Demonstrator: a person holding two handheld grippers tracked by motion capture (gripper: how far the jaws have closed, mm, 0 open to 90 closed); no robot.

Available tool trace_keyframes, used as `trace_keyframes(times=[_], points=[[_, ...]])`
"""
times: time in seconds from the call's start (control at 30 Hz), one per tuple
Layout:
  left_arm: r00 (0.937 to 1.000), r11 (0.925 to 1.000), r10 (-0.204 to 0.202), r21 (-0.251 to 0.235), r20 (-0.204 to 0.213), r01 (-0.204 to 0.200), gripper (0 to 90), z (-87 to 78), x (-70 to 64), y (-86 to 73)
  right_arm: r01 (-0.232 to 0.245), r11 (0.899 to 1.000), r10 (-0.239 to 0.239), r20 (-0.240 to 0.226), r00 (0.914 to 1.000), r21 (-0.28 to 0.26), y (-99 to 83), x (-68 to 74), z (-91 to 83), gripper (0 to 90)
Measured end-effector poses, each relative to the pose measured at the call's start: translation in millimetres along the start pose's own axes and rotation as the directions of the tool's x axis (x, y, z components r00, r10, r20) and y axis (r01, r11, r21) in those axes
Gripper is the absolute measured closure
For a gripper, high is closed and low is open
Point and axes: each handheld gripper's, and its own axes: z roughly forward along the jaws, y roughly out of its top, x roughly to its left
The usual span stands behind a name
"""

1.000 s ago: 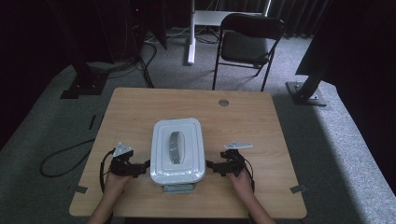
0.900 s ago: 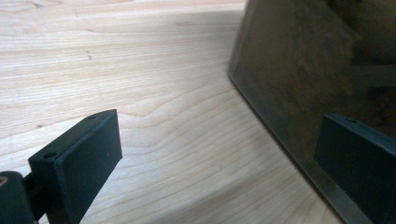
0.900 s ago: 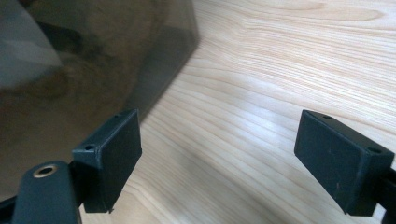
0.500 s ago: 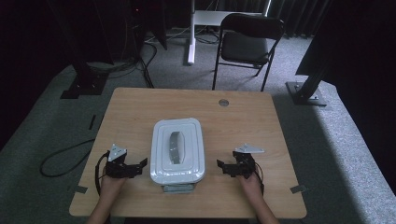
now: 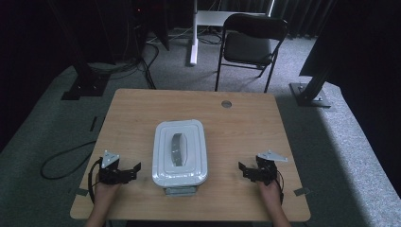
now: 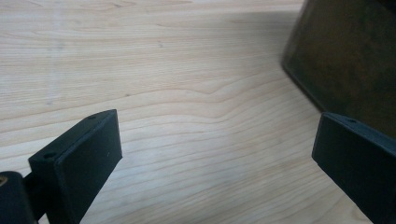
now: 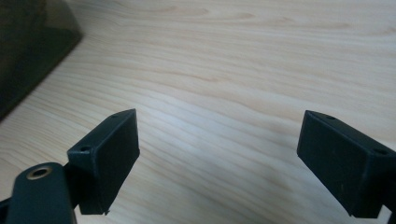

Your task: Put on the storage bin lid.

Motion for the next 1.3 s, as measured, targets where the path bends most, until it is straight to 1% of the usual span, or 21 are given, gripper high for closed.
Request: trace_keyframes(times=[0.17,0.23,0.3,0.33,0.37,0.4,0.43,0.53,0.57,0.63,0.7,0.73,0.8,0.9,0.97,1.0,1.07,1.1,1.17,1.23,1.3], points=[[0.9996,0.9997,-0.024,-0.012,-0.017,0.024,2.3,-5.4,5.7,-5.7,-0.020,1.000,0.021,0.055,0.9983,-0.015,-7.8,-11.5,-11.8,12.3],[0.9989,0.9997,-0.023,-0.009,-0.041,0.023,2.3,-7.6,7.7,-7.7,-0.020,1.000,0.021,0.077,0.9968,-0.012,-11.2,-15.5,-15.6,12.3],[0.9978,0.9995,-0.031,-0.007,-0.059,0.031,2.3,-9.9,10.4,-9.7,-0.033,0.999,0.034,0.084,0.9959,-0.014,-14.2,-19.3,-19.4,12.3],[0.9978,0.9995,-0.031,-0.007,-0.059,0.031,2.3,-9.9,10.4,-9.7,-0.033,0.999,0.034,0.084,0.9959,-0.014,-14.2,-19.3,-19.4,12.3],[0.9957,0.9989,-0.046,-0.013,-0.080,0.045,2.3,-12.0,13.4,-11.8,-0.035,0.999,0.036,0.091,0.9952,-0.017,-15.3,-20.9,-21.1,12.3],[0.9948,0.9987,-0.051,-0.009,-0.089,0.050,2.3,-12.8,14.7,-12.3,-0.042,0.999,0.044,0.105,0.9935,-0.026,-17.2,-22.9,-24.5,12.3],[0.9938,0.9987,-0.052,-0.005,-0.099,0.051,2.3,-13.6,16.1,-12.9,-0.042,0.999,0.045,0.106,0.9934,-0.025,-17.7,-23.8,-25.3,12.3],[0.9880,0.9974,-0.072,-0.010,-0.137,0.072,2.3,-17.1,21.0,-16.0,-0.041,0.999,0.044,0.138,0.9895,-0.023,-19.8,-27.9,-28.0,12.3],[0.9856,0.9966,-0.082,-0.018,-0.148,0.080,2.3,-18.1,22.5,-17.2,-0.047,0.999,0.050,0.150,0.9875,-0.022,-20.3,-29.8,-29.2,12.3],[0.9810,0.9958,-0.092,-0.017,-0.171,0.090,2.3,-19.5,25.3,-19.1,-0.071,0.997,0.073,0.174,0.9820,-0.020,-20.5,-34.3,-31.5,12.3],[0.9771,0.9948,-0.101,-0.010,-0.187,0.101,2.3,-20.0,26.2,-20.4,-0.081,0.997,0.083,0.201,0.9762,-0.016,-21.0,-38.3,-33.0,12.3],[0.9742,0.9946,-0.102,-0.004,-0.201,0.103,2.3,-20.3,26.4,-21.2,-0.089,0.996,0.090,0.206,0.9744,-0.015,-21.2,-39.5,-33.6,12.3],[0.9657,0.9932,-0.115,-0.005,-0.233,0.117,2.3,-21.6,27.0,-23.0,-0.102,0.995,0.103,0.226,0.9686,-0.016,-22.2,-41.9,-33.9,12.3],[0.9521,0.9918,-0.126,-0.018,-0.278,0.126,2.3,-25.0,29.9,-24.6,-0.093,0.996,0.093,0.243,0.9656,-0.012,-23.6,-43.1,-33.7,12.3],[0.9479,0.9905,-0.137,-0.032,-0.287,0.134,2.3,-27.7,35.2,-24.1,-0.085,0.996,0.083,0.271,0.9588,-0.005,-24.2,-43.2,-33.3,12.3],[0.9467,0.9900,-0.141,-0.036,-0.290,0.137,2.3,-28.6,37.2,-23.7,-0.091,0.996,0.090,0.280,0.9557,-0.010,-24.4,-43.6,-33.9,12.3],[0.9410,0.9872,-0.159,-0.054,-0.299,0.150,2.3,-31.8,41.7,-23.6,-0.112,0.993,0.113,0.288,0.9508,-0.019,-24.6,-45.0,-35.8,12.3],[0.9381,0.9858,-0.167,-0.060,-0.303,0.157,2.3,-33.1,43.5,-24.1,-0.118,0.993,0.120,0.282,0.9521,-0.023,-24.9,-46.0,-36.8,12.3],[0.9316,0.9851,-0.172,-0.057,-0.320,0.162,2.3,-35.1,47.0,-25.7,-0.129,0.991,0.132,0.293,0.9470,-0.030,-26.1,-48.9,-38.2,12.3],[0.9250,0.9816,-0.191,-0.062,-0.329,0.180,2.3,-37.0,50.5,-27.6,-0.149,0.988,0.152,0.296,0.9431,-0.033,-27.5,-52.1,-38.3,12.3],[0.9215,0.9813,-0.193,-0.063,-0.337,0.182,2.3,-38.2,52.0,-28.5,-0.165,0.986,0.163,0.317,0.9343,-0.021,-29.0,-54.0,-35.9,12.4]])
